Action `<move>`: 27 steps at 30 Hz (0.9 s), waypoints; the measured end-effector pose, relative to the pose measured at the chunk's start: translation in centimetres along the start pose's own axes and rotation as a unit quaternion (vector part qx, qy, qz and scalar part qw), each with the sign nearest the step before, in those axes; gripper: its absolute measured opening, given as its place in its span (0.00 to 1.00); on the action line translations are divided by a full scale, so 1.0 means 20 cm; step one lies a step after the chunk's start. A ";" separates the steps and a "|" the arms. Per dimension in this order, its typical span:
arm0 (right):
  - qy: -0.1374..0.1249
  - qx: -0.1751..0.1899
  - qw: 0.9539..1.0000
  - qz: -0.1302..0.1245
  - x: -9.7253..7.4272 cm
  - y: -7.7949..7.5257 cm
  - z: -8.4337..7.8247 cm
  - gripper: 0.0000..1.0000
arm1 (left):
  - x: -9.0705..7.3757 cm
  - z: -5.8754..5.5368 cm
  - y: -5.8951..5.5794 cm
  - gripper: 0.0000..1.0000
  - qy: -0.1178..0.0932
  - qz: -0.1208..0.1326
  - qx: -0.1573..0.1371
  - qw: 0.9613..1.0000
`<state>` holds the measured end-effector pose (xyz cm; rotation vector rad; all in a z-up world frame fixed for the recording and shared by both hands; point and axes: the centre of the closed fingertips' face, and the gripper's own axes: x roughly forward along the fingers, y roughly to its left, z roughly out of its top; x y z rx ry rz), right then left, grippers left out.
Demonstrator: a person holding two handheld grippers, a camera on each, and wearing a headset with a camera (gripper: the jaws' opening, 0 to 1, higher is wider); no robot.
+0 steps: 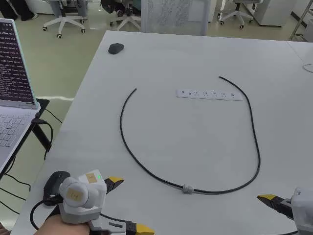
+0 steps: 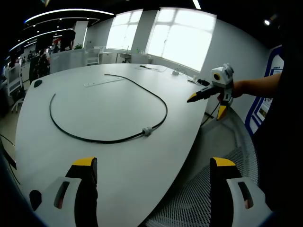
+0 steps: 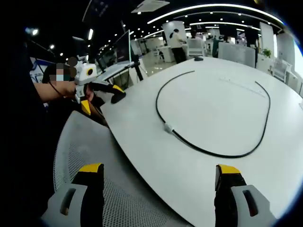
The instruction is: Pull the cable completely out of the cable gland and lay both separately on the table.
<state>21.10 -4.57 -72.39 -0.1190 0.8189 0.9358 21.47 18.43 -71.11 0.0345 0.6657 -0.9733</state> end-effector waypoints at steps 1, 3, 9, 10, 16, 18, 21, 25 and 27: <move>0.001 0.000 1.000 0.000 0.00 0.01 0.00 0.98 | 0.00 -0.01 0.00 0.94 0.003 -0.001 0.002 1.000; 0.001 -0.005 1.000 0.001 0.01 0.02 0.00 0.97 | 0.01 -0.01 0.00 0.95 0.007 -0.001 0.003 1.000; 0.005 -0.011 1.000 0.001 0.02 0.03 0.02 0.97 | 0.01 0.00 0.02 0.96 0.000 0.001 0.001 1.000; 0.006 -0.012 1.000 0.002 0.02 0.04 0.02 0.97 | 0.01 0.00 0.02 0.96 -0.001 0.001 0.000 1.000; 0.021 -0.027 0.999 0.000 0.03 0.02 0.05 0.96 | 0.01 0.00 0.04 0.95 -0.006 0.004 -0.002 1.000; 0.021 -0.031 0.999 0.001 0.04 0.02 0.07 0.95 | 0.01 0.00 0.03 0.95 -0.003 0.000 -0.004 1.000; 0.025 -0.036 0.999 0.008 0.06 0.02 0.10 0.94 | 0.02 -0.02 0.03 0.95 0.004 -0.001 0.002 1.000; 0.017 -0.039 0.999 0.013 0.09 0.01 0.16 0.91 | 0.02 -0.02 0.04 0.95 0.009 -0.001 -0.001 1.000; 0.011 -0.037 0.999 0.014 0.11 0.00 0.20 0.90 | 0.02 -0.03 0.04 0.94 0.014 0.000 0.003 1.000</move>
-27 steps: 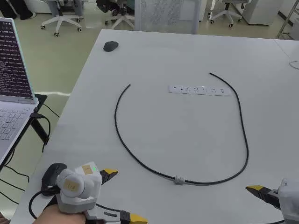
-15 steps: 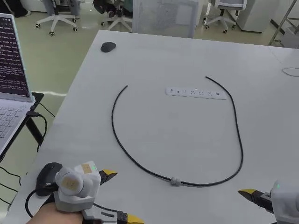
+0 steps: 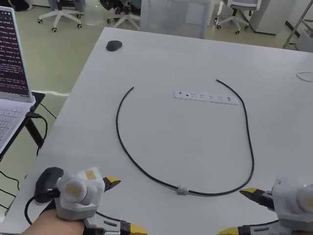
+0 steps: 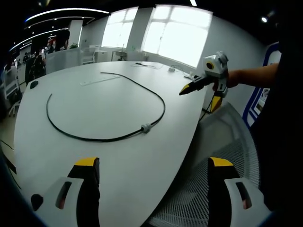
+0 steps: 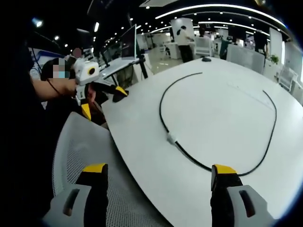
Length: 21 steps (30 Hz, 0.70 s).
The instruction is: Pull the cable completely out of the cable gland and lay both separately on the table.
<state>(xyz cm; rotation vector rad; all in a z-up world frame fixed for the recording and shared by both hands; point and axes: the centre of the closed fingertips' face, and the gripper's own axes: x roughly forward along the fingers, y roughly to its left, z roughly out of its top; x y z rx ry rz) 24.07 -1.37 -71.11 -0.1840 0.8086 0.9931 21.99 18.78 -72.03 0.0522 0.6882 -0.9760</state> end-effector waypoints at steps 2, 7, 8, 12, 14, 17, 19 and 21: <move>-0.002 -0.004 1.000 0.004 0.02 -0.01 0.03 0.89 | 0.00 0.00 0.00 0.94 0.001 0.002 -0.004 1.000; -0.003 -0.015 1.000 0.016 0.09 -0.03 0.09 0.87 | 0.01 0.02 0.01 0.95 -0.007 0.008 -0.013 1.000; 0.000 -0.021 1.000 0.017 0.11 -0.04 0.10 0.86 | 0.01 0.02 0.02 0.95 -0.009 0.010 -0.015 1.000; 0.010 -0.033 0.999 0.016 0.16 -0.08 0.11 0.83 | 0.03 0.02 0.02 0.95 -0.011 0.015 -0.022 1.000; 0.017 -0.037 0.999 0.019 0.19 -0.10 0.11 0.80 | 0.04 0.01 0.02 0.95 -0.008 0.016 -0.026 0.999; 0.025 -0.050 0.998 0.021 0.24 -0.13 0.13 0.77 | 0.05 0.00 0.02 0.94 -0.007 0.016 -0.028 0.999; 0.026 -0.051 0.998 0.023 0.26 -0.13 0.14 0.75 | 0.06 0.00 0.01 0.94 -0.007 0.015 -0.026 1.000; 0.028 -0.052 0.998 0.025 0.28 -0.14 0.15 0.73 | 0.07 0.00 0.01 0.94 -0.005 0.014 -0.023 1.000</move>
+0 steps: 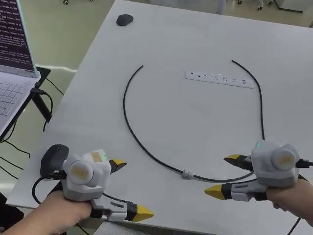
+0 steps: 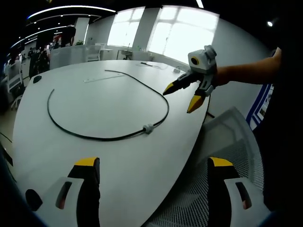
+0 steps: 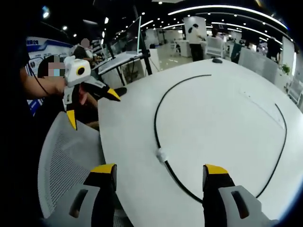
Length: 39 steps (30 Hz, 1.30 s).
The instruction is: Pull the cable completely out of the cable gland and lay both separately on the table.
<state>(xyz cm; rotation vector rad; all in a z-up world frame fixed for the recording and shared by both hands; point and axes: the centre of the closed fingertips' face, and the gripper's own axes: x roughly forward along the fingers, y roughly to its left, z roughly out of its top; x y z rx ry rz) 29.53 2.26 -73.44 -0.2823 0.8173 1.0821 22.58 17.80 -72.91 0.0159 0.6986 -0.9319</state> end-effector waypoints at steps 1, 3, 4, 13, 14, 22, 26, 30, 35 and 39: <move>0.002 -0.003 1.000 0.001 0.01 0.00 0.00 0.72 | 0.00 0.00 0.00 0.94 0.001 0.000 0.001 1.000; 0.011 -0.013 1.000 0.005 0.03 0.00 0.00 0.71 | 0.01 -0.01 0.00 0.94 0.002 0.000 0.001 1.000; 0.017 -0.018 1.000 0.008 0.05 0.00 -0.01 0.70 | 0.01 -0.01 0.00 0.94 0.002 0.001 -0.001 1.000; 0.048 -0.049 0.997 0.023 0.16 -0.03 -0.02 0.62 | 0.02 -0.04 0.00 0.91 0.008 0.001 -0.005 1.000; 0.052 -0.054 0.997 0.024 0.17 -0.03 -0.02 0.62 | 0.03 -0.04 0.00 0.91 0.008 0.001 -0.005 1.000; 0.081 -0.088 0.992 0.043 0.28 -0.03 -0.04 0.50 | 0.04 -0.06 -0.02 0.91 0.013 0.000 -0.010 1.000; 0.103 -0.110 0.987 0.048 0.31 -0.03 -0.08 0.46 | 0.04 -0.06 0.00 0.91 0.017 0.001 -0.008 1.000; 0.109 -0.113 0.986 0.051 0.34 -0.04 -0.09 0.41 | 0.04 -0.06 0.02 0.90 0.019 0.003 -0.010 1.000; 0.114 -0.118 0.985 0.057 0.37 -0.04 -0.10 0.35 | 0.04 -0.07 0.02 0.90 0.022 0.003 -0.012 1.000; 0.123 -0.129 0.982 0.061 0.40 -0.04 -0.12 0.32 | 0.04 -0.09 0.01 0.89 0.026 0.002 -0.016 1.000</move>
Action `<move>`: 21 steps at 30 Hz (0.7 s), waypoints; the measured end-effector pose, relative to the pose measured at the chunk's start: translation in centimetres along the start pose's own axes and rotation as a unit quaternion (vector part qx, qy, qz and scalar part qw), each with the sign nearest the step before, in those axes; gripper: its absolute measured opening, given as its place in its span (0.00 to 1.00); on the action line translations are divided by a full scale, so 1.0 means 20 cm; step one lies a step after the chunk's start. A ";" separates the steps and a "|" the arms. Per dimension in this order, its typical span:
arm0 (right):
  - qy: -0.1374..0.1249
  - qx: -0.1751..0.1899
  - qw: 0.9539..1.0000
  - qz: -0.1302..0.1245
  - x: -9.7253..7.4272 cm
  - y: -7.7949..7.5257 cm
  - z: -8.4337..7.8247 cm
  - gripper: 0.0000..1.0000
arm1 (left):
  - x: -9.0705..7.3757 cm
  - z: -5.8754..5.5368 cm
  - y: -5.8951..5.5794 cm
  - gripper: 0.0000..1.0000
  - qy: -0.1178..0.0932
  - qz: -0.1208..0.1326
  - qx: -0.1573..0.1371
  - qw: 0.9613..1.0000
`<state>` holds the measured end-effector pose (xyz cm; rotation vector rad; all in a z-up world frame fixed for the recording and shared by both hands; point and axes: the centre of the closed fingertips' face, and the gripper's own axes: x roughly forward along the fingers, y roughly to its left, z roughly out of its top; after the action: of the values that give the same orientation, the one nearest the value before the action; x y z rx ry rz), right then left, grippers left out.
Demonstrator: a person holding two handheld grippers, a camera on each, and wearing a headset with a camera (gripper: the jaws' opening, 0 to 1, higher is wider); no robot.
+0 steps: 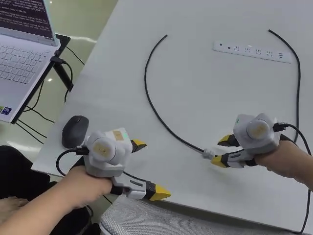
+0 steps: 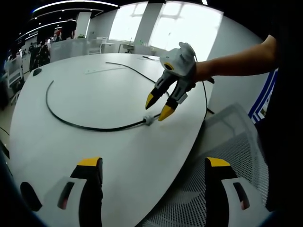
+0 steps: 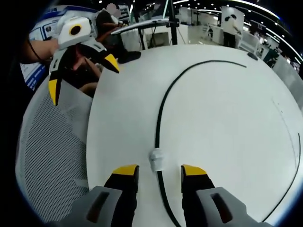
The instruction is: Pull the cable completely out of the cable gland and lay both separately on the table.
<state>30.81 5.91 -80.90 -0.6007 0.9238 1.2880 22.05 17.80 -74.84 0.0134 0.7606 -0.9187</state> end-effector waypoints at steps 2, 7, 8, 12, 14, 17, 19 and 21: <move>0.002 -0.002 1.000 0.004 0.01 0.00 0.00 0.30 | 0.00 0.00 -0.01 0.89 0.002 -0.001 0.001 1.000; 0.010 -0.002 1.000 0.010 0.04 0.00 -0.01 0.24 | 0.01 -0.01 -0.01 0.88 0.006 -0.003 0.000 1.000; 0.012 0.000 1.000 0.011 0.04 0.00 -0.02 0.23 | 0.01 -0.02 -0.01 0.88 0.006 -0.004 0.001 1.000; 0.014 -0.003 1.000 0.012 0.05 0.00 -0.02 0.20 | 0.00 -0.02 0.00 0.87 0.008 -0.004 -0.002 1.000; 0.015 -0.006 1.000 0.013 0.06 0.00 -0.02 0.17 | 0.00 -0.02 0.00 0.87 0.009 -0.004 -0.003 1.000; 0.014 -0.007 1.000 0.013 0.06 0.00 -0.02 0.14 | 0.00 -0.03 0.00 0.87 0.010 -0.003 -0.002 1.000; 0.013 -0.008 1.000 0.012 0.06 0.00 -0.01 0.13 | 0.00 -0.04 0.00 0.86 0.011 -0.003 -0.003 1.000; 0.017 -0.012 1.000 0.013 0.06 0.00 -0.01 0.11 | 0.00 -0.04 0.00 0.86 0.013 -0.005 -0.003 1.000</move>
<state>30.77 6.31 -82.06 -0.6319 0.9485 1.3178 21.52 17.99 -75.39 0.0162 0.7884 -0.9268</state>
